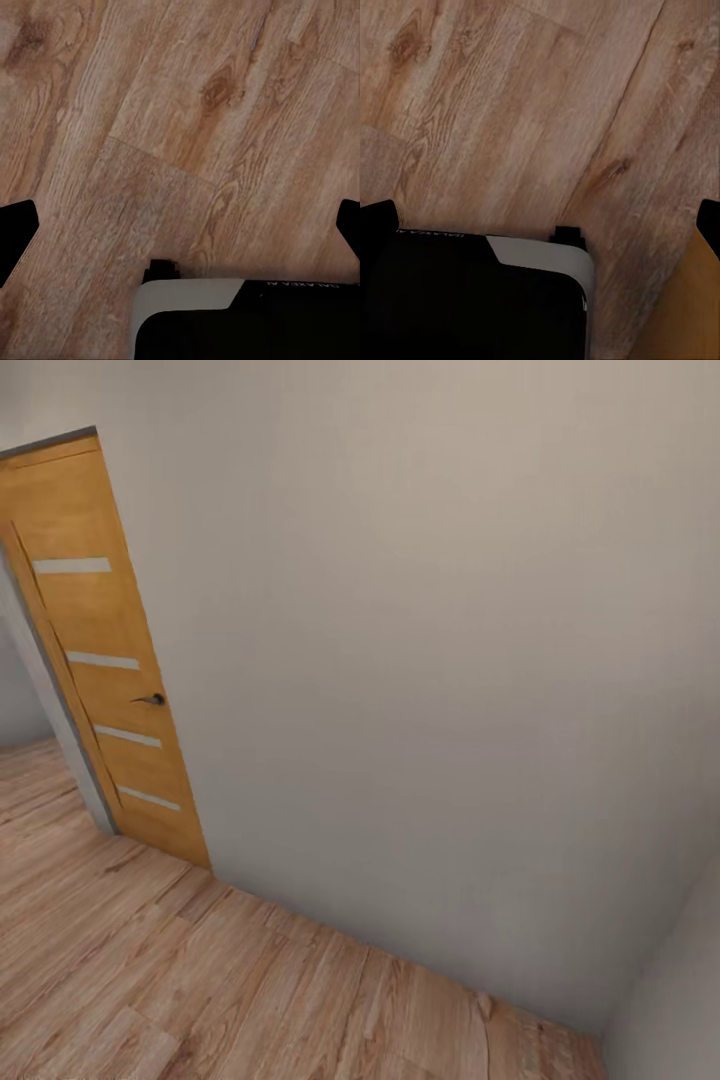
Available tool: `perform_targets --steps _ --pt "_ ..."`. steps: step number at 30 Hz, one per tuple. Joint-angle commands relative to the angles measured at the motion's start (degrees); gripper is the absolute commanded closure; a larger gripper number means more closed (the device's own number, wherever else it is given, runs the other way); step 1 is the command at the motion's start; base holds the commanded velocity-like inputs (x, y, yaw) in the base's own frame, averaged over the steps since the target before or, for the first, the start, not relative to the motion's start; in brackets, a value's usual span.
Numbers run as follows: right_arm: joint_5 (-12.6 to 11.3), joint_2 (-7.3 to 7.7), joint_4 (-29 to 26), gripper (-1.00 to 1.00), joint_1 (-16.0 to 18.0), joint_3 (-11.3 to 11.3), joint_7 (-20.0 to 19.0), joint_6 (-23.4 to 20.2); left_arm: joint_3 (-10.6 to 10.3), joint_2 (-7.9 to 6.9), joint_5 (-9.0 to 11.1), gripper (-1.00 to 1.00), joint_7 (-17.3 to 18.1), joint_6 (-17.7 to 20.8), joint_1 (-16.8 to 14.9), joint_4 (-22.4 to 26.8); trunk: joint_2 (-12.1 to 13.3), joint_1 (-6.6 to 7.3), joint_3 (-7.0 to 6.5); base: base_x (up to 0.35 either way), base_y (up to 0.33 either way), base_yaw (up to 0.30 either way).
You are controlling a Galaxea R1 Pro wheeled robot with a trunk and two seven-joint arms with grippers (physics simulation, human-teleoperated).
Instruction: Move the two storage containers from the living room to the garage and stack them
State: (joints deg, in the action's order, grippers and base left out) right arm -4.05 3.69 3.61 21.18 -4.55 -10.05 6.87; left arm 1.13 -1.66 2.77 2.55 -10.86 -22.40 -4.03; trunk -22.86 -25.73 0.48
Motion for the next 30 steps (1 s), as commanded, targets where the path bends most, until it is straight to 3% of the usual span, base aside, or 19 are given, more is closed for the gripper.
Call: perform_targets --steps 1,17,30 --pt "-0.4 0.01 0.3 -1.0 0.1 -0.5 -0.2 0.4 0.1 -0.01 0.3 -1.0 0.3 -0.4 -0.1 -0.3 -0.1 -0.05 0.05 0.249 0.18 0.276" --pt "-0.4 0.01 0.3 -1.0 0.1 -0.5 -0.2 0.4 0.1 -0.01 0.3 -1.0 0.3 -0.4 -0.1 -0.3 -0.1 -0.05 0.05 0.248 0.174 0.276" --pt "-0.4 0.01 0.3 -1.0 0.1 -0.5 -0.2 0.4 0.1 0.06 0.4 -1.0 0.3 -0.4 -0.1 -0.3 -0.1 -0.05 0.05 0.035 0.016 0.278"
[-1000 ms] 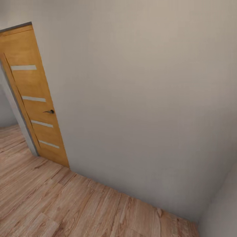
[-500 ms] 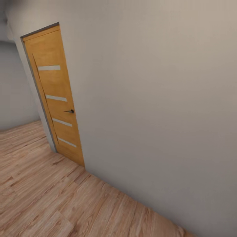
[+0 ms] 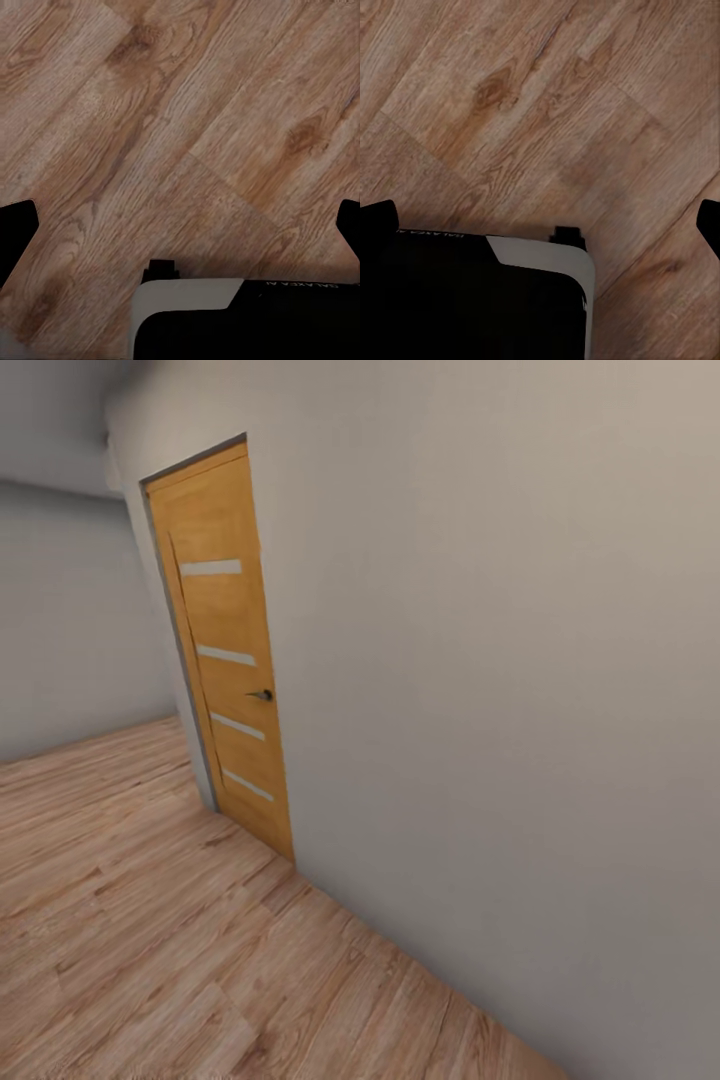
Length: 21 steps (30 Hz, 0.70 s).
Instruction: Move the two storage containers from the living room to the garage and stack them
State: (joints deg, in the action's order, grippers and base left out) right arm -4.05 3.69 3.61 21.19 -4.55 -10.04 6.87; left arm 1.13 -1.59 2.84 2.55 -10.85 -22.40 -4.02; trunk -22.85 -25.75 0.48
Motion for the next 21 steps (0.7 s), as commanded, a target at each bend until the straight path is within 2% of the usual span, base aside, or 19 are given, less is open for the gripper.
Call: perform_targets --steps 1,7,21 --pt "-0.4 0.01 0.3 -1.0 0.1 -0.5 -0.2 0.5 0.1 -0.01 0.3 -1.0 0.3 -0.4 -0.1 -0.3 -0.1 -0.03 0.05 0.001 0.0 0.279" --pt "-0.4 0.01 0.3 -1.0 0.1 -0.5 -0.2 0.4 0.1 -0.01 0.3 -1.0 0.3 -0.4 -0.1 -0.3 -0.1 -0.03 0.05 0.059 0.0 0.279" --pt "-0.4 0.01 0.3 -1.0 0.1 -0.5 -0.2 0.5 0.1 0.01 0.3 -1.0 0.3 -0.4 -0.1 -0.3 -0.1 -0.03 0.05 0.306 0.0 0.279"
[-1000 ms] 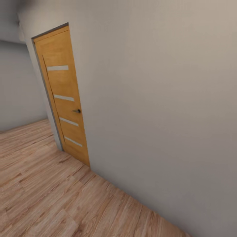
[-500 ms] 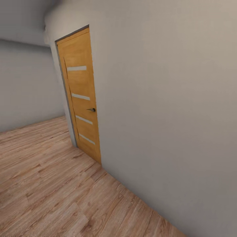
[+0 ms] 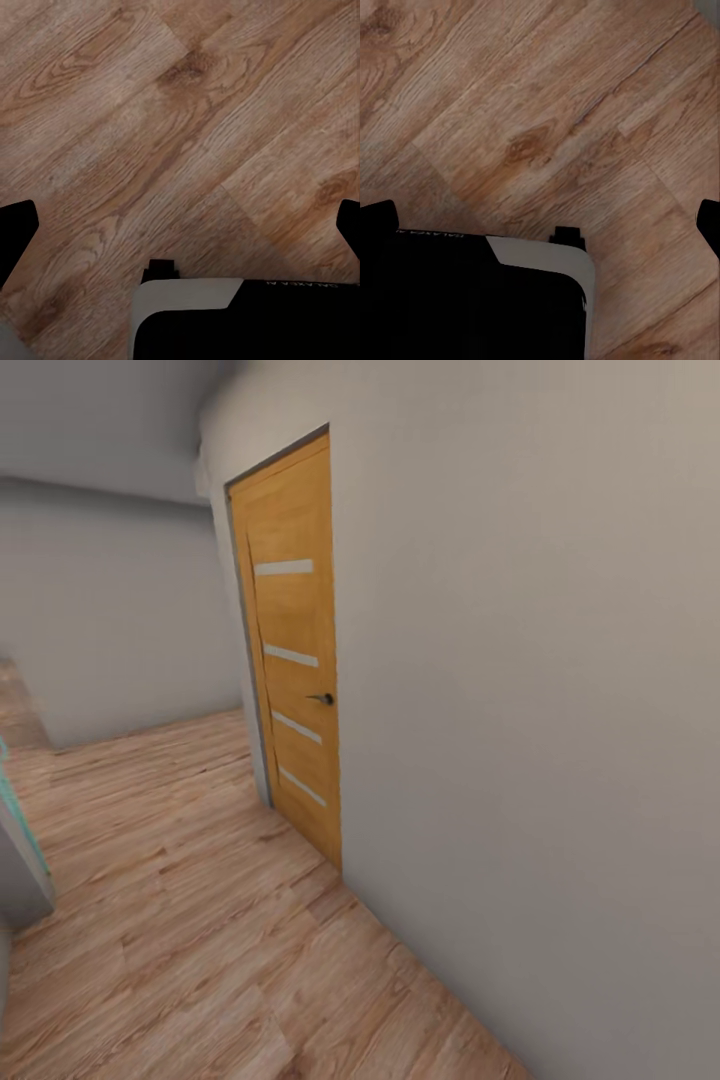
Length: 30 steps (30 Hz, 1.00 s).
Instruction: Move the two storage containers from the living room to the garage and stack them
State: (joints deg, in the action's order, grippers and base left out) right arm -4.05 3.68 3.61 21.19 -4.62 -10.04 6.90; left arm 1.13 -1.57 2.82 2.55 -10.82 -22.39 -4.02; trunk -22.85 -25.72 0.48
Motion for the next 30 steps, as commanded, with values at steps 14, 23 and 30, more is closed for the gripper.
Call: perform_targets --steps 14,23,30 --pt "-0.4 0.01 0.3 -1.0 0.1 -0.4 -0.2 0.5 0.1 -0.03 0.3 -1.0 0.3 -0.4 -0.1 -0.3 -0.1 -0.06 0.05 0.326 0.0 0.279" --pt "-0.4 0.01 0.3 -1.0 0.1 -0.4 -0.2 0.5 0.1 -0.05 0.3 -1.0 0.3 -0.4 -0.1 -0.3 -0.1 -0.06 0.05 0.326 0.0 0.279" --pt "-0.5 0.01 0.3 -1.0 0.1 -0.4 -0.2 0.5 0.1 -0.03 0.3 -1.0 0.3 -0.4 -0.1 -0.3 -0.1 -0.06 0.05 0.326 0.0 0.279"
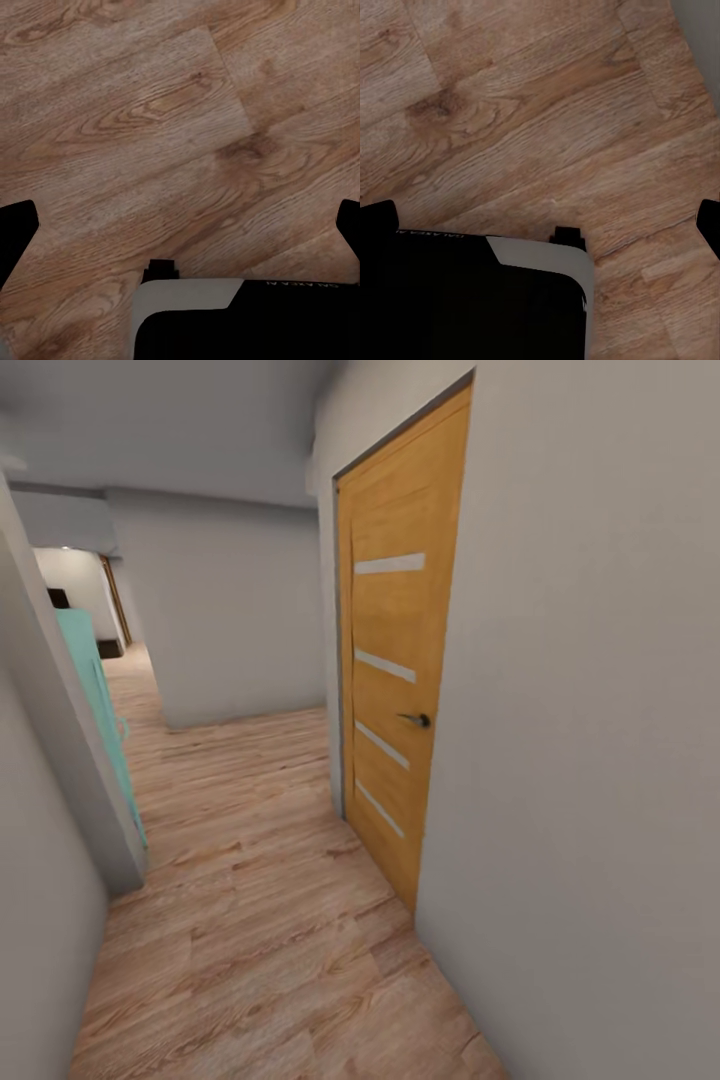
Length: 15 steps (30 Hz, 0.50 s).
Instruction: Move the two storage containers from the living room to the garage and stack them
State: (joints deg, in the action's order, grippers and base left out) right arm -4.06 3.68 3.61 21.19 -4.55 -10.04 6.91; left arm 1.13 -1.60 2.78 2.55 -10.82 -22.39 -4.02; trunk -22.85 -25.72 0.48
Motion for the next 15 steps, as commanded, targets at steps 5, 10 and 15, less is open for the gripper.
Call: perform_targets --steps 5,10,15 --pt "-0.4 0.01 0.3 -1.0 0.1 -0.5 -0.2 0.4 0.1 0.01 0.3 -1.0 0.3 -0.4 -0.1 -0.3 -0.1 -0.06 0.05 0.326 0.0 0.279" --pt "-0.4 0.01 0.3 -1.0 0.1 -0.5 -0.2 0.5 0.1 0.02 0.3 -1.0 0.3 -0.4 -0.1 -0.3 -0.1 -0.06 0.05 0.326 0.0 0.279" --pt "-0.4 0.01 0.3 -1.0 0.1 -0.5 -0.2 0.5 0.1 -0.03 0.3 -1.0 0.3 -0.4 -0.1 -0.3 -0.1 -0.06 0.05 0.326 0.0 0.279"
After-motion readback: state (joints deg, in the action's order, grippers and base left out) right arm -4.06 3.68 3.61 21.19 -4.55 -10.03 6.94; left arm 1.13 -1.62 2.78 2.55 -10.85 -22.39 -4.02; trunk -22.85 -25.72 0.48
